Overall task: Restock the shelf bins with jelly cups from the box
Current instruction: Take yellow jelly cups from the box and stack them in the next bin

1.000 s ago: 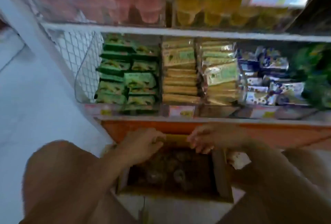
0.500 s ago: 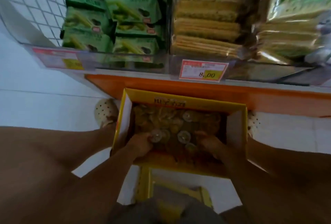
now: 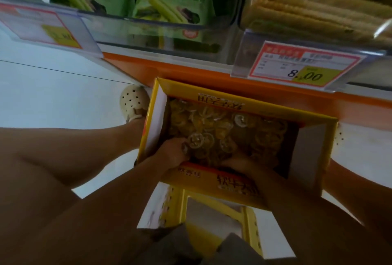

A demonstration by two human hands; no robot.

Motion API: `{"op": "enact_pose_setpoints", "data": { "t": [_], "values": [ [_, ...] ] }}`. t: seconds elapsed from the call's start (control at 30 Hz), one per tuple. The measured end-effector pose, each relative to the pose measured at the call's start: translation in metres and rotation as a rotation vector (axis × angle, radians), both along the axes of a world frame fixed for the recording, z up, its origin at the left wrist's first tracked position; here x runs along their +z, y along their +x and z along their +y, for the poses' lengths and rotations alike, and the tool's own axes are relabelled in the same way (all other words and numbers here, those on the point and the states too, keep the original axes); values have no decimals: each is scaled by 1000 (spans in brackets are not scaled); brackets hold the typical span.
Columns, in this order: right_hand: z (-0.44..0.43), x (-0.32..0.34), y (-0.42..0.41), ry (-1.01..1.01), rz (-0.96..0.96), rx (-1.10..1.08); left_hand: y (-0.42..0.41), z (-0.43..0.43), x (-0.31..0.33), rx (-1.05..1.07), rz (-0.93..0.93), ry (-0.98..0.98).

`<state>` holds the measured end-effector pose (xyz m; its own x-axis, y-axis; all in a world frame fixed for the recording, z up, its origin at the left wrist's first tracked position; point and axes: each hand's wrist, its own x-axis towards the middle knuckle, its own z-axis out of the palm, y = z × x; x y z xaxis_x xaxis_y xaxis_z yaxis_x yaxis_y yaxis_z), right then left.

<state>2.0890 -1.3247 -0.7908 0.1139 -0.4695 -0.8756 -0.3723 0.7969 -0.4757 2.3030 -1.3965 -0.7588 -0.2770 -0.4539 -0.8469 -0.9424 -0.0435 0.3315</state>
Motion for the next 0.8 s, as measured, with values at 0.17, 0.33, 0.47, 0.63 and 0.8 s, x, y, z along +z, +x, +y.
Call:
{"op": "enact_pose_setpoints", "data": {
  "t": [0.17, 0.33, 0.47, 0.63, 0.8],
  "values": [
    [4, -17, 21, 85, 120, 139, 2, 2, -2, 34, 18, -19],
    [2, -32, 18, 43, 219, 13, 3, 5, 0, 81, 52, -40],
    [-8, -33, 15, 83, 205, -108, 5, 6, 1, 119, 56, -26],
    [-12, -48, 12, 211, 92, -94, 5, 6, 4, 137, 46, -27],
    [-12, -44, -5, 196, -13, -157, 7, 7, 5, 178, 43, -29]
  ]
}}
